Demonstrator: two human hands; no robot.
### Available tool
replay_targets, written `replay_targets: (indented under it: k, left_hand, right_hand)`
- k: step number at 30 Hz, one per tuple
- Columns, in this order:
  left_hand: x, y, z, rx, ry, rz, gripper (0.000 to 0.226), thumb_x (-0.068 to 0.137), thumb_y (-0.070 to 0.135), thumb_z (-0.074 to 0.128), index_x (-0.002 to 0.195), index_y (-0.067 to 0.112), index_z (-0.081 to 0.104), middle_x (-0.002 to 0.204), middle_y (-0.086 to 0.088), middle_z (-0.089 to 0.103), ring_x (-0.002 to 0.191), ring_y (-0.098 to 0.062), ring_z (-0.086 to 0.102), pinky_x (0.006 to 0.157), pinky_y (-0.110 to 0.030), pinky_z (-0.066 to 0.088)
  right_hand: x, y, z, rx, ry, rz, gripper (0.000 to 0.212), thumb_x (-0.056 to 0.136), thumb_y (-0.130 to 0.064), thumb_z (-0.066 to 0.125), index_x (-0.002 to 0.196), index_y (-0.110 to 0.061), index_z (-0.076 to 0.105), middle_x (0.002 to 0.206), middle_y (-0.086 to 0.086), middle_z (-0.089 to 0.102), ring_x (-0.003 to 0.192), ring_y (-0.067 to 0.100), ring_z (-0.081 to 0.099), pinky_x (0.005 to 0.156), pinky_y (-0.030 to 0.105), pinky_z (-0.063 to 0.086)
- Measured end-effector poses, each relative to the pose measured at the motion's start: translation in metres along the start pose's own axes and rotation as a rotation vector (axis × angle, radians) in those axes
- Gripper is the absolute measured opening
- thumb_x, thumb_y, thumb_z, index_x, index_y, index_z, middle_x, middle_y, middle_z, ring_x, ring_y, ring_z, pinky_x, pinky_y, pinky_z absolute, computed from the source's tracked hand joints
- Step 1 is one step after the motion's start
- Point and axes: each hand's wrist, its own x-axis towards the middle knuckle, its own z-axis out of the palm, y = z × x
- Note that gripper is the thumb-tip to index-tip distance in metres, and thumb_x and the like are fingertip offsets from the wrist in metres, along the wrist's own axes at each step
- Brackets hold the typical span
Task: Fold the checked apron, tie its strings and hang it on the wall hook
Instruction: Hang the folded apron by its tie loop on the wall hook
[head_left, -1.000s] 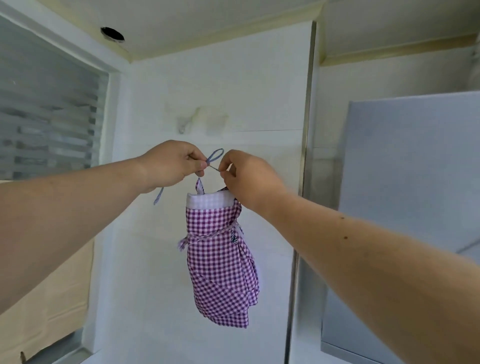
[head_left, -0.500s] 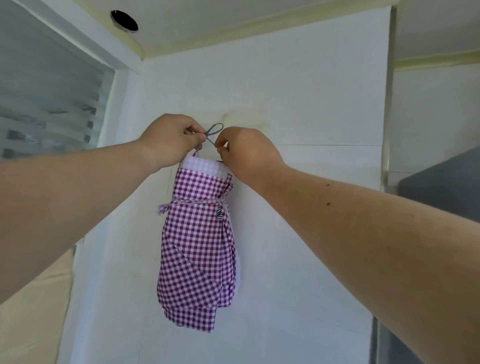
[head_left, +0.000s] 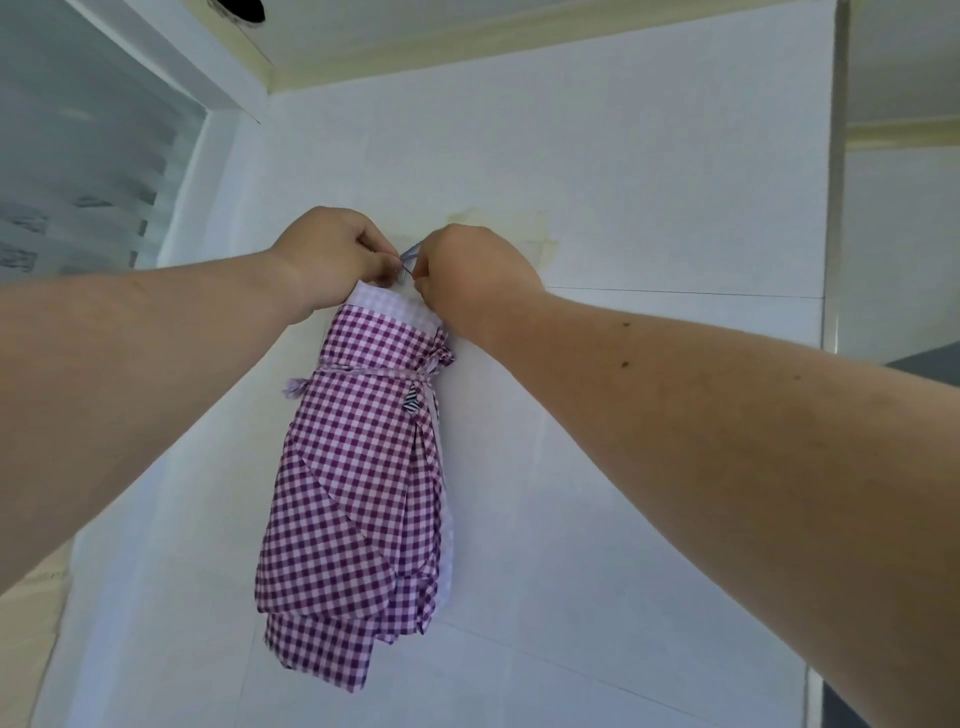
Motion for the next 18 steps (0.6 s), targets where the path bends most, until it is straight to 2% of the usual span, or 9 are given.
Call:
replay_targets:
  k: [4,6,7,9,11,12,14,16,18]
  left_hand:
    - [-0.001,-0.007,0.001,0.046,-0.04,-0.035,0.008,0.094,0.024,0.079,0.088,0.024,0.073,0.097,0.008,0.073,0.085,-0.005,0.063,0.066,-0.022,0.044]
    - [-0.007,-0.011,0.001,0.053,-0.076,-0.047,0.007,0.093,0.025,0.08,0.09,0.023,0.074,0.098,0.007,0.073,0.086,-0.006,0.064,0.067,-0.023,0.046]
    - [-0.01,-0.012,0.002,0.045,-0.089,-0.053,0.007,0.093,0.026,0.081,0.091,0.022,0.074,0.098,0.005,0.074,0.085,-0.008,0.065,0.068,-0.023,0.047]
    - [-0.018,-0.014,0.001,0.002,-0.099,-0.076,0.006,0.093,0.025,0.08,0.093,0.021,0.076,0.099,0.002,0.075,0.089,-0.013,0.067,0.072,-0.026,0.052]
    - [-0.027,-0.014,-0.001,-0.061,-0.117,-0.12,0.004,0.095,0.023,0.078,0.098,0.02,0.077,0.103,-0.003,0.076,0.094,-0.018,0.069,0.076,-0.031,0.056]
    - [-0.032,-0.015,-0.003,-0.09,-0.121,-0.152,0.007,0.097,0.023,0.075,0.102,0.019,0.077,0.104,-0.004,0.076,0.092,-0.019,0.069,0.073,-0.031,0.057]
    - [-0.042,-0.015,-0.006,-0.156,-0.098,-0.22,0.014,0.102,0.028,0.067,0.108,0.019,0.075,0.107,-0.005,0.074,0.087,-0.017,0.067,0.065,-0.028,0.053]
    - [-0.057,-0.015,-0.007,-0.255,-0.058,-0.317,0.023,0.105,0.037,0.059,0.113,0.019,0.071,0.111,-0.005,0.072,0.086,-0.016,0.065,0.065,-0.029,0.052]
    - [-0.075,-0.016,-0.006,-0.367,-0.067,-0.431,0.039,0.106,0.051,0.052,0.12,0.018,0.067,0.117,-0.006,0.07,0.093,-0.02,0.066,0.078,-0.035,0.056]
  right_hand:
    - [-0.001,-0.003,0.002,0.007,-0.065,0.02,0.036,0.095,-0.016,0.059,0.065,-0.023,0.041,0.069,-0.003,0.046,0.079,0.022,0.055,0.068,0.031,0.041]
    - [-0.005,-0.007,0.007,0.015,-0.1,0.018,0.034,0.096,-0.016,0.06,0.067,-0.022,0.044,0.07,-0.004,0.045,0.082,0.023,0.058,0.067,0.031,0.04]
    - [-0.007,-0.009,0.011,0.007,-0.111,0.014,0.025,0.096,-0.017,0.06,0.073,-0.019,0.051,0.07,-0.004,0.044,0.085,0.024,0.06,0.067,0.031,0.04]
    - [-0.012,-0.013,0.013,0.0,-0.125,-0.006,0.007,0.098,-0.016,0.059,0.1,-0.014,0.065,0.071,-0.003,0.043,0.089,0.025,0.061,0.069,0.032,0.041]
    - [-0.017,-0.015,0.007,0.019,-0.159,-0.014,0.018,0.1,-0.015,0.058,0.116,-0.013,0.066,0.083,0.0,0.055,0.102,0.026,0.065,0.074,0.032,0.045]
    - [-0.021,-0.015,0.003,0.055,-0.176,-0.016,0.028,0.101,-0.015,0.058,0.128,-0.013,0.063,0.099,0.003,0.062,0.114,0.027,0.064,0.081,0.033,0.047]
    - [-0.029,-0.015,0.0,0.136,-0.228,0.026,0.042,0.103,-0.015,0.057,0.145,-0.013,0.052,0.132,0.006,0.061,0.128,0.026,0.057,0.098,0.033,0.046]
    - [-0.034,-0.012,0.004,0.181,-0.209,0.079,0.033,0.103,-0.013,0.056,0.135,-0.009,0.058,0.132,0.008,0.063,0.124,0.025,0.06,0.097,0.031,0.047]
    - [-0.043,-0.01,0.011,0.239,-0.146,0.108,0.022,0.102,-0.013,0.053,0.12,-0.008,0.064,0.118,0.009,0.068,0.108,0.024,0.065,0.082,0.029,0.048]
